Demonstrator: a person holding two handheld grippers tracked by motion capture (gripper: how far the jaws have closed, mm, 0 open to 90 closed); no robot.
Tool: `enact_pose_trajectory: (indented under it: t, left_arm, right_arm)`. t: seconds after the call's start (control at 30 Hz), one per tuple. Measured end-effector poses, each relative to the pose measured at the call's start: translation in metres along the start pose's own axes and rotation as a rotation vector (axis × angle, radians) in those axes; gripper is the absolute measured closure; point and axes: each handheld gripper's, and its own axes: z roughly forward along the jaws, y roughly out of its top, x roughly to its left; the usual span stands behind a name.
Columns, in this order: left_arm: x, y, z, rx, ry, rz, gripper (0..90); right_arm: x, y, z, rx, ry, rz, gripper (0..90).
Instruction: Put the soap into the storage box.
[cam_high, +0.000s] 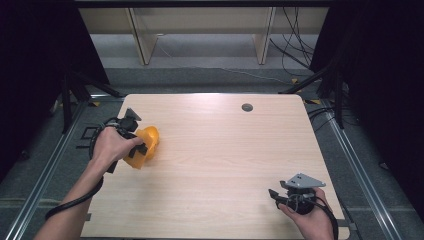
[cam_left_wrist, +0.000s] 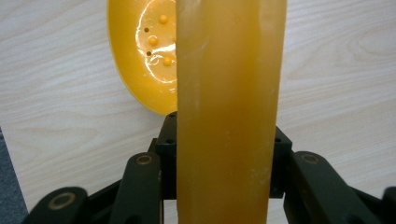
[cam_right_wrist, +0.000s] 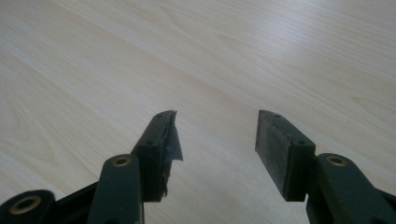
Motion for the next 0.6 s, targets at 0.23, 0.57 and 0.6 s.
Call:
enact_pose_trajectory:
  t: [0.23,0.57,0.6]
  left_arm:
    - [0.008,0.008,-0.001,0.009,0.016,-0.033,60.5]
    - [0.017,0.015,-0.003,-0.003,0.032,-0.069,60.5]
    - [0.018,0.016,-0.003,-0.005,0.032,-0.074,60.5]
  right_arm:
    - [0.002,0.0,-0.001,0.011,-0.023,0.032,48.1]
    - [0.001,0.0,-0.002,0.002,-0.019,0.012,48.1]
    - [0.001,0.0,-0.002,0.002,-0.019,0.012,48.1]
